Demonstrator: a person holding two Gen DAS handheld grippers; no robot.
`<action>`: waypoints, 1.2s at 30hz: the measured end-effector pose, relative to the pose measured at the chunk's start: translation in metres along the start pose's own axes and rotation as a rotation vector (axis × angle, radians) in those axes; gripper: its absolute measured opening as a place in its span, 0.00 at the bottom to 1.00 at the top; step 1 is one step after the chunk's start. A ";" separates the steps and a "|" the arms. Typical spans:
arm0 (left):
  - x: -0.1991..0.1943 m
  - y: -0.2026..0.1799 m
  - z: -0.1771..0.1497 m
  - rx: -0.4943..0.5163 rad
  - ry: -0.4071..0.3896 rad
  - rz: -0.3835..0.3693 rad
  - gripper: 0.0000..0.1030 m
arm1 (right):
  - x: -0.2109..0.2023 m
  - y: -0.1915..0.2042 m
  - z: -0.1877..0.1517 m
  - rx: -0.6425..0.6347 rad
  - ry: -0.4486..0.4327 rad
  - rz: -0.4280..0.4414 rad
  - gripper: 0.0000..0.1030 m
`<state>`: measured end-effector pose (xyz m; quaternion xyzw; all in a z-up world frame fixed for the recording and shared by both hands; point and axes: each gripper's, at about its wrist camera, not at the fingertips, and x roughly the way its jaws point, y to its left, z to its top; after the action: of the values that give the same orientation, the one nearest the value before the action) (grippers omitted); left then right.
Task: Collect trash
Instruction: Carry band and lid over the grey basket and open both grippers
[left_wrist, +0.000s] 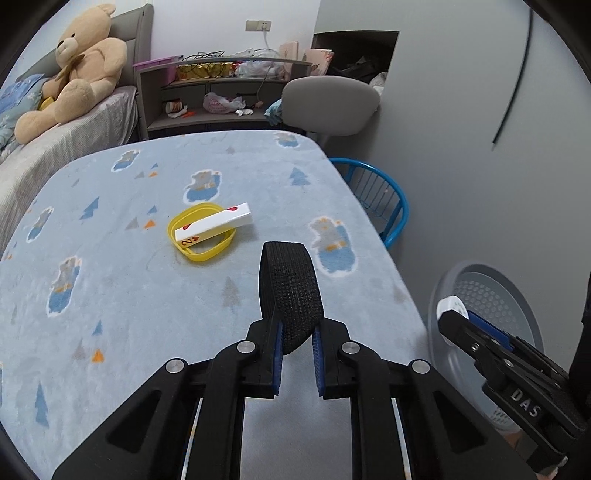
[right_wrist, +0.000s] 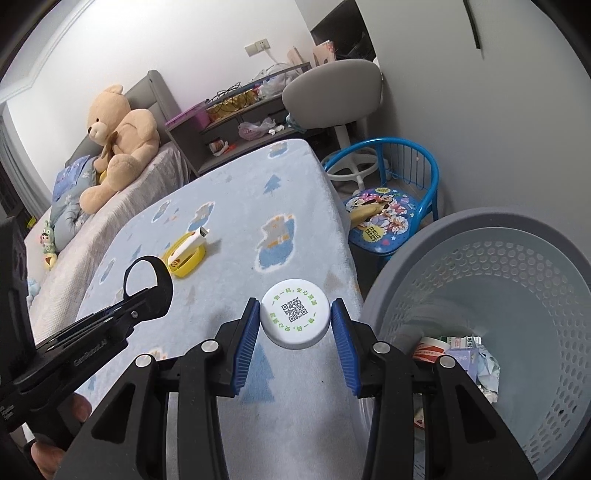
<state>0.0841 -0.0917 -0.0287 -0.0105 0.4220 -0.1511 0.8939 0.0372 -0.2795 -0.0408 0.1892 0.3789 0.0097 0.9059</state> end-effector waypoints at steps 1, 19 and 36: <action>-0.004 -0.003 -0.001 0.007 -0.005 -0.006 0.13 | -0.003 -0.001 -0.001 0.003 -0.002 -0.003 0.38; -0.035 -0.076 -0.024 0.154 -0.013 -0.123 0.13 | -0.086 -0.076 -0.020 0.102 -0.097 -0.156 0.38; -0.006 -0.158 -0.031 0.287 0.051 -0.215 0.13 | -0.103 -0.143 -0.029 0.152 -0.101 -0.250 0.39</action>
<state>0.0161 -0.2370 -0.0207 0.0759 0.4150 -0.3045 0.8540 -0.0744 -0.4191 -0.0386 0.2086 0.3533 -0.1414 0.9009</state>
